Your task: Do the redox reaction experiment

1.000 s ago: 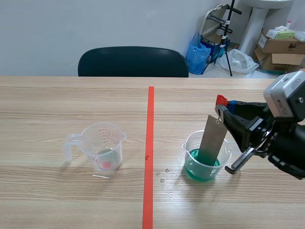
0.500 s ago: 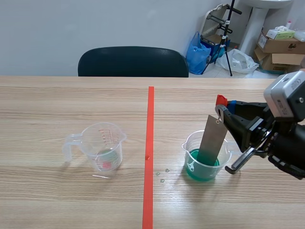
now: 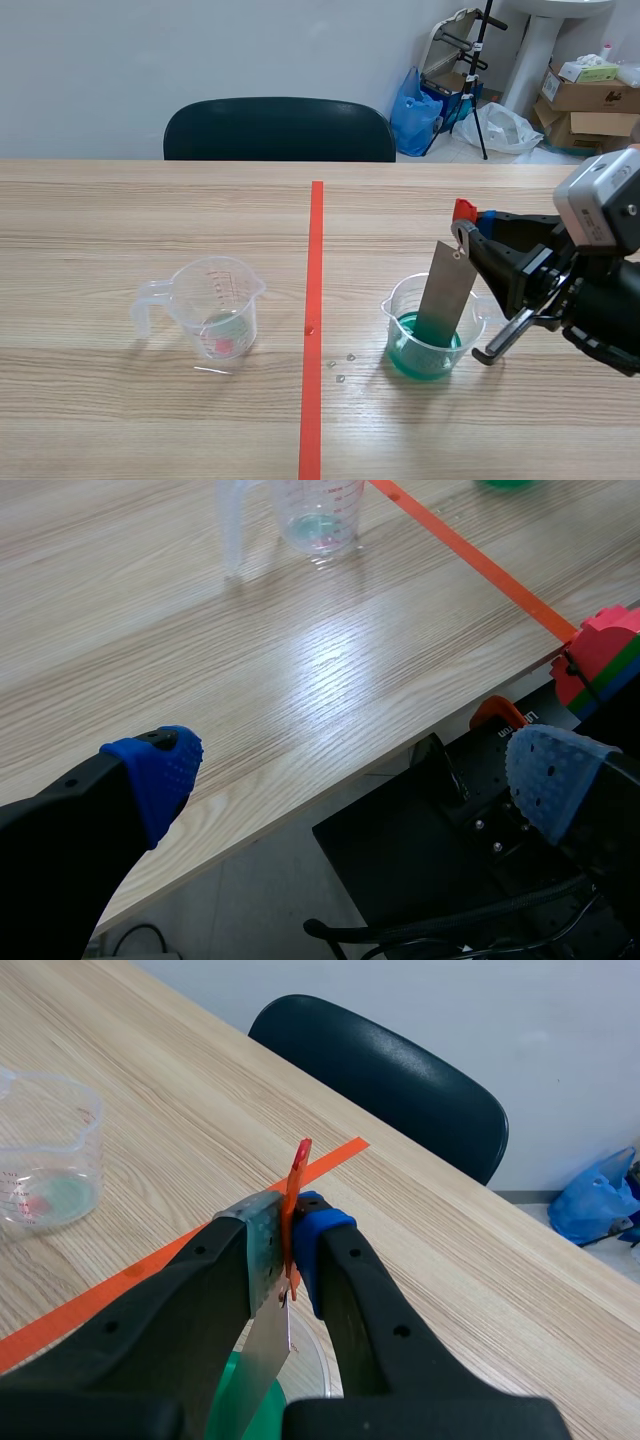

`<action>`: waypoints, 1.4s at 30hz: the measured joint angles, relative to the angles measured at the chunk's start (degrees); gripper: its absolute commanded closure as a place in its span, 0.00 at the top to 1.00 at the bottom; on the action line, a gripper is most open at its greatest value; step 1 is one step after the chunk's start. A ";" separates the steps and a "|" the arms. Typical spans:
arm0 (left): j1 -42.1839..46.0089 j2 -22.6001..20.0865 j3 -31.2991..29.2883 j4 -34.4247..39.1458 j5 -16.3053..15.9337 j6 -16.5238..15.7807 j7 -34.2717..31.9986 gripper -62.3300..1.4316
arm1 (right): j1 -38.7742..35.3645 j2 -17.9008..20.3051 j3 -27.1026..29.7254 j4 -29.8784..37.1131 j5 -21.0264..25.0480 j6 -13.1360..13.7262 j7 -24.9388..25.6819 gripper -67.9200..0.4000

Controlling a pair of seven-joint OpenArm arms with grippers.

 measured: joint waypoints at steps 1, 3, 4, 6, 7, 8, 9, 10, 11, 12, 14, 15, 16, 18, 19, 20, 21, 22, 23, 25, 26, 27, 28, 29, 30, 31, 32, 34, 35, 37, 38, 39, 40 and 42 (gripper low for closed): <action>0.00 0.00 0.00 0.00 0.00 0.00 0.00 1.00 | 0.00 0.00 0.00 0.00 0.00 0.00 0.00 0.03; 0.00 0.00 0.00 0.00 0.00 0.00 0.00 1.00 | 0.00 0.00 0.00 0.00 0.00 0.00 0.00 0.03; 0.00 0.00 0.00 0.00 0.00 0.00 0.00 1.00 | 0.00 0.00 0.00 0.00 0.00 0.00 0.00 0.03; 0.00 0.00 0.00 0.00 0.00 0.00 0.00 1.00 | 0.00 0.00 0.00 0.00 0.00 0.00 0.00 0.03; 0.00 0.00 0.00 0.00 0.00 0.00 0.00 1.00 | 0.00 0.00 0.00 0.00 0.00 0.00 0.00 0.03; 0.00 0.00 0.00 0.00 0.00 0.00 0.00 1.00 | 0.00 0.00 0.00 0.00 0.00 0.00 0.00 0.03; 0.00 0.00 0.00 0.00 0.00 0.00 0.00 1.00 | 0.00 0.00 0.00 0.00 0.00 0.00 0.00 0.03; 0.00 0.00 0.00 0.00 0.00 0.00 0.00 1.00 | 0.00 0.00 0.00 0.00 0.00 0.00 0.00 0.03; 0.00 0.00 0.00 0.00 0.00 0.00 0.00 1.00 | 0.00 0.00 0.00 0.00 0.00 0.00 0.00 0.03; 0.00 0.00 0.00 0.00 0.00 0.00 0.00 1.00 | 0.00 0.00 0.00 0.00 0.00 0.00 -0.13 0.03; 0.00 0.00 0.00 0.00 0.00 0.00 0.00 1.00 | 0.00 0.00 0.00 0.00 0.02 0.00 -0.39 0.03; 0.00 0.00 0.00 0.00 0.00 0.00 0.00 1.00 | 0.00 0.00 0.00 0.00 0.04 0.00 -0.46 0.03; 0.00 0.00 0.00 0.00 0.00 0.00 0.00 1.00 | 0.00 0.00 0.00 0.00 0.26 0.00 -0.66 0.03; 0.00 0.00 0.00 0.00 0.00 0.00 0.00 1.00 | 0.02 0.00 0.00 0.00 0.26 -0.02 -0.83 0.03; 0.00 0.00 0.00 0.00 0.00 0.00 -0.02 1.00 | 0.04 0.00 0.00 0.00 0.26 -0.02 -0.83 0.03; 0.00 0.00 0.00 0.00 0.00 0.00 0.00 1.00 | 0.11 0.00 0.00 0.00 0.24 -0.02 -0.83 0.03; 0.00 0.00 0.00 0.00 0.00 0.00 0.00 1.00 | 0.13 0.00 0.00 0.00 0.24 -0.02 -0.96 0.03; 0.00 0.00 0.00 0.00 0.00 0.00 0.00 1.00 | 0.15 0.00 0.00 0.00 0.24 -0.02 -1.03 0.03; 0.00 0.00 0.00 0.00 0.00 0.00 0.00 1.00 | 0.15 0.00 0.00 0.00 0.24 -0.02 -1.03 0.03; 0.00 0.00 0.00 0.00 0.00 0.00 0.00 1.00 | 0.15 0.00 0.00 0.00 0.24 -0.02 -1.03 0.03; 0.00 0.00 0.00 0.00 0.00 0.00 0.00 1.00 | 0.15 0.00 0.00 0.00 0.24 -0.02 -1.03 0.03; 0.00 0.00 0.00 0.00 0.00 0.00 0.00 1.00 | 0.15 0.00 0.00 0.00 0.24 -0.02 -1.03 0.03; 0.00 0.00 0.00 0.00 0.00 0.00 0.00 1.00 | 0.15 0.00 0.00 0.00 0.24 -0.02 -1.03 0.03; 0.00 0.00 0.00 0.00 0.00 0.00 0.00 1.00 | 0.15 0.00 0.00 0.00 0.24 -0.02 -1.03 0.03; 0.00 0.00 0.00 0.00 0.00 0.00 0.00 1.00 | 0.15 0.00 0.00 0.00 0.24 -0.02 -1.03 0.03; 0.00 0.00 0.00 0.00 0.00 0.00 0.00 1.00 | 0.15 0.00 0.00 0.00 0.24 -0.02 -1.03 0.03; 0.00 0.00 0.00 0.00 0.00 0.00 0.00 1.00 | 0.15 0.00 0.00 0.00 0.24 -0.02 -1.03 0.03; 0.00 0.00 0.00 0.00 0.00 0.00 0.00 1.00 | 0.15 0.00 0.00 0.00 0.24 -0.02 -1.03 0.03; 0.00 0.00 0.00 0.00 0.00 0.00 0.00 1.00 | 0.15 0.00 0.00 0.00 0.24 -0.02 -1.03 0.03; 0.00 0.00 0.00 0.00 0.00 0.00 0.00 1.00 | 0.15 0.00 0.00 0.00 0.24 -0.02 -1.03 0.03; 0.00 0.00 0.00 0.00 0.00 0.00 0.00 1.00 | 0.15 0.00 0.00 0.00 0.24 -0.02 -1.03 0.03; 0.00 0.00 0.00 0.00 0.00 0.00 0.00 1.00 | 0.15 0.00 0.00 0.00 0.24 -0.02 -1.03 0.03; 0.00 0.00 0.00 0.00 0.00 0.00 0.00 1.00 | 0.15 0.00 0.00 0.00 0.24 -0.02 -1.03 0.03; 0.00 0.00 0.00 0.00 0.00 0.00 0.00 1.00 | 0.15 0.00 0.00 0.00 0.24 -0.02 -1.03 0.03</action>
